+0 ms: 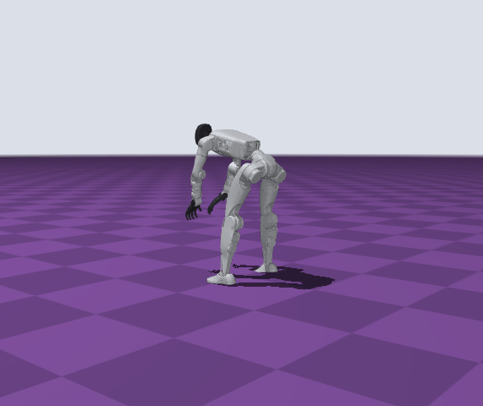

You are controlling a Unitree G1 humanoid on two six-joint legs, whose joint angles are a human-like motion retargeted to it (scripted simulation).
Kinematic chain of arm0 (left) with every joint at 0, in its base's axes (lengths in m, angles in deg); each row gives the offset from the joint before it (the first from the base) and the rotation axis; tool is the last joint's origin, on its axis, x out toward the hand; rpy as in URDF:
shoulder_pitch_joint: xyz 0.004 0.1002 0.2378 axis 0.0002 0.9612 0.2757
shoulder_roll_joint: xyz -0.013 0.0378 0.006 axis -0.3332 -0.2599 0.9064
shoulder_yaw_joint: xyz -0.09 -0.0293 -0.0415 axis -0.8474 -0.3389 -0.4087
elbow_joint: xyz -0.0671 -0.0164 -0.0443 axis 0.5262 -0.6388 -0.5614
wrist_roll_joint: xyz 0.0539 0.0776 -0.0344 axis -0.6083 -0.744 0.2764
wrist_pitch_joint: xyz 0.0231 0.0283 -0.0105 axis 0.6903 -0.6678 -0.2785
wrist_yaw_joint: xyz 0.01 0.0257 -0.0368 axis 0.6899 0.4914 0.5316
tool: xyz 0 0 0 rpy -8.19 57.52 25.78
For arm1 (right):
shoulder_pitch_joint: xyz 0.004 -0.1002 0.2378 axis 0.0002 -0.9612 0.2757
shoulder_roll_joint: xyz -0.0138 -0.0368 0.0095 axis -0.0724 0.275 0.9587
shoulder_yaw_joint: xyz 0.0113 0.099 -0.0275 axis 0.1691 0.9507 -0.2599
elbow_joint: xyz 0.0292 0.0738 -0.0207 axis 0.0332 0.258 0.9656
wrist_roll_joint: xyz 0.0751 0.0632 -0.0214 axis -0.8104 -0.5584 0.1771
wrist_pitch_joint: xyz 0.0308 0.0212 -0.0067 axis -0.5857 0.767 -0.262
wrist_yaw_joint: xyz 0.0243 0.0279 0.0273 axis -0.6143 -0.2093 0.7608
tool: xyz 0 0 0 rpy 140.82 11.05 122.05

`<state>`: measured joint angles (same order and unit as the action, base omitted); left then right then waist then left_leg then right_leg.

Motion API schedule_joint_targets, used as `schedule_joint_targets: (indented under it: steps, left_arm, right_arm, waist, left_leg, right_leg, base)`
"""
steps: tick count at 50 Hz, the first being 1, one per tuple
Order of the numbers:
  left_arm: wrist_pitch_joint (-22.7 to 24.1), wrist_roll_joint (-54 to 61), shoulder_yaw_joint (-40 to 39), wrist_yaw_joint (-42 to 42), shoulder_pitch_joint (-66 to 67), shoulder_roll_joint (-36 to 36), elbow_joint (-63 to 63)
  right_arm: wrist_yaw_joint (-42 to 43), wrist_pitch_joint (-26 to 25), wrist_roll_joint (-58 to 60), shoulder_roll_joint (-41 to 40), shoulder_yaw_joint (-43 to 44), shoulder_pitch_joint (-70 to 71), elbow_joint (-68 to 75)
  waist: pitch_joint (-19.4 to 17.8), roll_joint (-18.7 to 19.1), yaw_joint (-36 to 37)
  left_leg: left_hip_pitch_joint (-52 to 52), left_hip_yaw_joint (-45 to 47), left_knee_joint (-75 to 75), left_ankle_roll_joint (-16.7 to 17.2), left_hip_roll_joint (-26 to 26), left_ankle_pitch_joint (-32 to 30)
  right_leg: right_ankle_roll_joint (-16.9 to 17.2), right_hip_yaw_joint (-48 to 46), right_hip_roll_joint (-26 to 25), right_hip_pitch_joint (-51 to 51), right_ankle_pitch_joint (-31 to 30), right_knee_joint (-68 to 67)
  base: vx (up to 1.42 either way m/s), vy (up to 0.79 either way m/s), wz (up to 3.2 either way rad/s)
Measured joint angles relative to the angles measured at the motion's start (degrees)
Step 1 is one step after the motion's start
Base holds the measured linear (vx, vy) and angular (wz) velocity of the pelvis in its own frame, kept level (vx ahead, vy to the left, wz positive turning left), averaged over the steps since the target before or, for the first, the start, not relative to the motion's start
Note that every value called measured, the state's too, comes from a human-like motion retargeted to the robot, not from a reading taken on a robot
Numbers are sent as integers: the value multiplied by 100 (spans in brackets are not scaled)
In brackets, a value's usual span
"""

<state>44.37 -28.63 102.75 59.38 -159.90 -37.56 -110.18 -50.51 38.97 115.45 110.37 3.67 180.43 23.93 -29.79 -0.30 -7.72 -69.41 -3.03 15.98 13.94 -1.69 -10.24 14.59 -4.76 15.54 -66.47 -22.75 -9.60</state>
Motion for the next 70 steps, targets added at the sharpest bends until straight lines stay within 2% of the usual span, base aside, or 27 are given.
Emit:
schedule_joint_targets:
  steps: [2,3,5,7,10,11,12,13,14,16,19,22,25,30,33,36,40,43,45,47,48,50,52,62,66,70]
  left_arm:
    - [439,17,-81,-46,113,-1,158]
    - [462,-97,-201,-73,146,-39,236]
    - [457,-393,-210,-399,34,-201,602]
    - [401,-576,266,-754,-419,-399,1064]
    - [316,-677,-31,-751,-939,-715,1619]
    - [254,-728,-246,-745,-999,-809,1773]
    - [176,-800,-681,-708,-755,-949,1988]
    - [65,-914,-1559,-611,100,-1181,2327]
    - [10,-955,-1876,-538,348,-1381,2563]
    - [-23,-1007,-1872,-430,92,-1719,2875]
    - [-123,-1152,-1599,-288,-751,-2252,3240]
    - [-165,-1262,-1240,-124,-1563,-2594,3443]
    - [-236,-1618,-883,-101,-2326,-2770,3559]
    - [-368,-1574,-276,41,-3393,-2949,3640]
    - [-466,-1465,-145,34,-3899,-3076,3805]
    - [-622,-1399,-467,74,-4192,-3365,4212]
    - [-872,-1709,-1595,468,-4007,-4209,5254]
    - [-1029,-2016,-2574,868,-3322,-4968,6122]
    - [-1047,-2092,-3007,964,-2823,-5240,6439]
    - [-986,-2063,-3303,890,-2331,-5305,6559]
    - [-956,-2033,-3404,836,-2128,-5296,6567]
    - [-886,-2124,-3587,686,-1663,-5170,6541]
    - [-876,-1998,-3777,760,-1402,-5206,6553]
    - [-726,-2039,-4022,733,-976,-5215,6792]
    - [-667,-2026,-4066,678,-1006,-5195,6885]
    - [-650,-2012,-4274,680,-876,-5148,7052]
  right_arm:
    - [195,259,-311,61,57,-151,-231]
    - [190,265,-266,96,168,-196,-331]
    - [21,444,-720,1214,-3,-234,-1421]
    - [-478,753,-1204,2766,-3,14,-3194]
    - [-710,795,-1344,3565,-3,609,-3995]
    - [-679,775,-1297,3629,-3,766,-4120]
    - [-510,645,-831,3233,348,566,-3937]
    - [-62,294,475,1918,1403,-347,-3139]
    - [137,146,1014,1388,1844,-608,-2851]
    - [221,102,1197,1279,1953,-351,-2869]
    - [174,-1,1225,1450,1716,500,-3045]
    - [202,-43,1198,1634,1432,1287,-3157]
    - [100,-56,1260,1864,1201,1996,-3258]
    - [238,-229,1081,2274,629,3040,-3557]
    - [295,-391,1101,2621,555,3524,-3897]
    - [309,-597,1258,3041,752,3963,-4393]
    - [412,-786,1704,3586,1694,4134,-5336]
    - [366,-844,2123,3746,2856,3539,-6065]
    - [285,-864,2335,3730,3499,2973,-6374]
    - [202,-870,2485,3725,3925,2444,-6581]
    - [174,-882,2532,3732,4037,2261,-6642]
    - [179,-856,2650,3706,4220,1881,-6741]
    - [196,-936,2650,3770,4236,1809,-6785]
    - [273,-887,2579,3791,3619,2167,-6746]
    - [324,-866,2566,3839,3542,2230,-6803]
    - [360,-897,2657,4015,3746,2060,-7001]
  waist:
    - [0,23,116]
    - [0,31,155]
    - [0,-60,445]
    - [0,-470,1005]
    - [0,-423,1487]
    - [200,-348,1578]
    - [586,-227,1554]
    - [1342,-14,1301]
    - [1794,66,1245]
    - [2281,98,1355]
    - [2562,132,1534]
    - [2882,133,1777]
    - [3131,26,2017]
    - [3395,-407,2350]
    - [3339,-805,2348]
    - [3005,-1040,2260]
    - [2094,-705,2128]
    - [1405,-432,1895]
    - [1194,-401,1736]
    - [1179,-427,1651]
    - [1213,-454,1626]
    - [1372,-466,1681]
    - [1470,-507,1665]
    - [2239,-574,1735]
    - [2342,-605,1727]
    - [2288,-634,1745]
  left_leg:
    - [556,-49,133,86,-120,212]
    - [873,-20,181,76,-167,321]
    - [1521,184,175,-89,-185,482]
    - [2154,534,45,-328,-153,588]
    - [3224,898,-267,-440,-309,735]
    - [3511,978,-396,-435,-374,761]
    - [3830,1046,-540,-371,-440,800]
    - [4214,1090,-715,-188,-510,869]
    - [4484,1159,-898,-94,-563,873]
    - [4878,1302,-1231,-25,-646,825]
    - [5471,1500,-1724,-1,-729,712]
    - [5884,1701,-2098,47,-777,617]
    - [5889,1919,-1890,-25,-827,823]
    - [5754,1980,-2098,-22,-711,389]
    - [5249,1915,-1634,-161,-659,325]
    - [4218,1692,122,-233,-868,868]
    - [3330,1082,2486,-136,-1545,1662]
    - [3282,664,3464,-41,-1907,1995]
    - [3338,506,3809,25,-2009,2106]
    - [3458,442,3949,94,-2028,2147]
    - [3529,454,3959,103,-1997,2143]
    - [3732,644,3998,105,-2139,2250]
    - [3941,606,3687,106,-1900,2014]
    - [4778,1075,1793,106,-1525,1209]
    - [5023,1205,1027,106,-1346,886]
    - [5261,1300,362,106,-1206,596]
  right_leg:
    - [41,-51,-152,692,-22,153]
    - [41,2,-208,1056,3,246]
    - [41,240,-210,1708,178,383]
    - [38,493,-97,2223,594,274]
    - [-95,466,-93,3131,1399,-299]
    - [-148,436,-102,3394,1599,-529]
    - [-149,403,-116,3713,1762,-716]
    - [-45,364,-140,4148,1849,-817]
    - [-2,386,-155,4436,1916,-937]
    - [11,492,-169,4850,2045,-1209]
    - [-43,601,-128,5438,2255,-1633]
    - [-26,587,-8,5936,2208,-1819]
    - [8,429,182,6311,2015,-1830]
    - [33,343,454,6627,1269,-1073]
    - [-82,-66,693,6685,1681,-852]
    - [-165,-617,884,6747,2737,-1103]
    - [-293,-776,625,6953,4212,-2088]
    - [-530,-621,426,7047,4994,-3175]
    - [-643,-594,389,7152,5347,-3629]
    - [-687,-628,387,7370,5569,-3726]
    - [-694,-652,415,7479,5629,-3711]
    - [-800,-522,298,7707,5136,-3550]
    - [-674,-701,489,7817,5506,-3513]
    - [-389,-893,544,8070,4742,-2431]
    - [-268,-975,580,8102,4588,-2071]
    - [-254,-1013,593,8145,4535,-1789]
  base:
    - [-1,11,-73]
    - [4,16,-83]
    - [8,27,-93]
    - [11,33,-116]
    - [16,20,-126]
    - [22,12,-106]
    - [32,10,-81]
    - [36,9,-69]
    - [33,7,-65]
    - [18,3,-65]
    - [9,-2,-56]
    - [4,-8,-52]
    - [-2,-15,-39]
    - [-18,-28,-19]
    - [-32,-39,22]
    - [-38,-42,33]
    - [-32,-35,-6]
    - [-19,-26,-20]
    - [-9,-20,-6]
    - [-3,-14,6]
    - [2,-10,6]
    - [6,-7,-1]
    - [0,0,0]
    - [0,-1,2]
    - [-8,-1,11]
    - [-10,0,6]
